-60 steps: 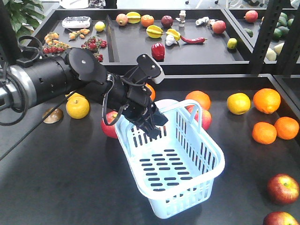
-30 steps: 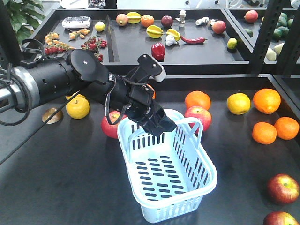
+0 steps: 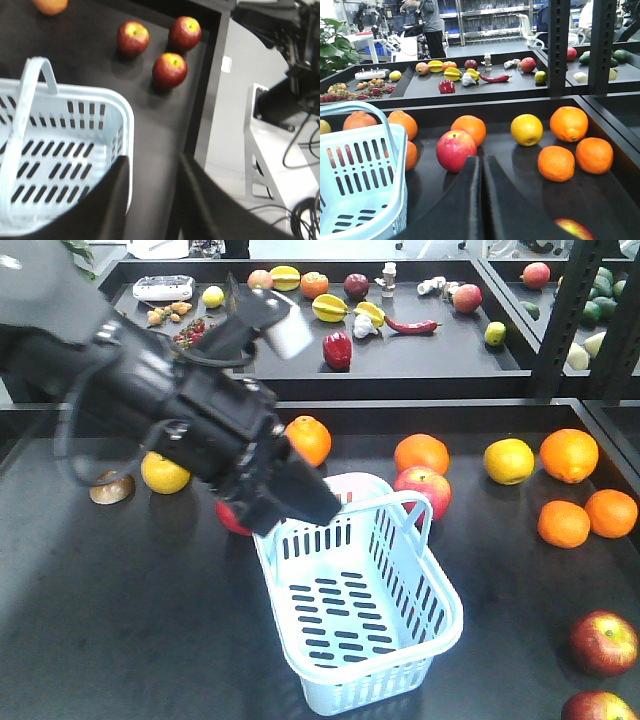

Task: Pick three apples into basket with both arms
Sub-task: 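Open the left gripper and withdraw it from the basket handle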

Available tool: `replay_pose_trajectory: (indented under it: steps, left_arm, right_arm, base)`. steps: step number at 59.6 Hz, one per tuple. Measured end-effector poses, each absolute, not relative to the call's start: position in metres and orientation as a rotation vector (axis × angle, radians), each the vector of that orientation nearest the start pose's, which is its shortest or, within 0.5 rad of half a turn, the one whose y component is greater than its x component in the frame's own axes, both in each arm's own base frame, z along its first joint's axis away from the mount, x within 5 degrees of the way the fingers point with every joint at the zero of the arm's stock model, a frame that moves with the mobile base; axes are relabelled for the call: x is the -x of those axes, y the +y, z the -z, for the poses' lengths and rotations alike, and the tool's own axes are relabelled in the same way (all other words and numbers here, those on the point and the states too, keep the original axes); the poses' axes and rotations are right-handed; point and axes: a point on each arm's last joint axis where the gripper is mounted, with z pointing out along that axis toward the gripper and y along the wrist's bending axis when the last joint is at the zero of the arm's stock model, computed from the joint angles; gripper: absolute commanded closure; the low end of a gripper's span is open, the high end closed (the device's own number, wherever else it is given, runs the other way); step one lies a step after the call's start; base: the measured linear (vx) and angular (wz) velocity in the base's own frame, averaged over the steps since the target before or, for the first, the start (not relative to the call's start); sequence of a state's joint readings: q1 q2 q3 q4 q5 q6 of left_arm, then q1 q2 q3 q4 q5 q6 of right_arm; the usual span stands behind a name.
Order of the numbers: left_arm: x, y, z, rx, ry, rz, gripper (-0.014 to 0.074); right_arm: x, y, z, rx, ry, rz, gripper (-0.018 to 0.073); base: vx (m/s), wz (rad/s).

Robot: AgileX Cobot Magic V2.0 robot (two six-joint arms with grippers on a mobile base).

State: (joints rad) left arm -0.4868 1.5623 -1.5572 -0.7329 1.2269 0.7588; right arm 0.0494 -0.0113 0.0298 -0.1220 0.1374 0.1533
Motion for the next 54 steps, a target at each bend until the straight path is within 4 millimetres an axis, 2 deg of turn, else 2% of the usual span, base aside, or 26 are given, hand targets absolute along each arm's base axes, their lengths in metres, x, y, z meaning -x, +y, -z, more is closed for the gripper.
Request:
replay_pose_trajectory:
  steps: [9, 17, 28, 43, 51, 54]
  left_arm:
    - [-0.233, -0.184, -0.395, -1.315, 2.145, 0.842, 0.0604]
    - [-0.209, -0.171, -0.381, -1.302, 2.202, 0.857, 0.0604]
    - [-0.177, -0.151, -0.334, -1.174, 2.283, 0.826, 0.0604]
    - [-0.136, -0.114, -0.245, -0.896, 2.355, 0.678, 0.0604]
    - [-0.116, -0.1, -0.215, -0.769, 2.382, 0.674, 0.0604]
    - [-0.111, -0.096, -0.209, -0.731, 2.379, 0.677, 0.0604]
  right_arm:
    - [-0.057, 0.001, -0.191, 0.001, 1.639, -0.049, 0.0564]
    - [-0.057, 0.001, -0.191, 0.001, 1.639, -0.049, 0.0564]
    - [-0.057, 0.001, -0.191, 0.001, 1.639, -0.049, 0.0564]
    - [-0.057, 0.001, -0.191, 0.001, 1.639, -0.049, 0.0564]
    - [-0.057, 0.001, -0.191, 0.001, 1.639, -0.049, 0.0564]
    - [-0.057, 0.001, -0.191, 0.001, 1.639, -0.049, 0.0564]
  base:
    - [0.0, 0.0]
    - [0.0, 0.0]
    - [0.0, 0.0]
    - [0.0, 0.0]
    - [0.0, 0.0]
    - [0.0, 0.0]
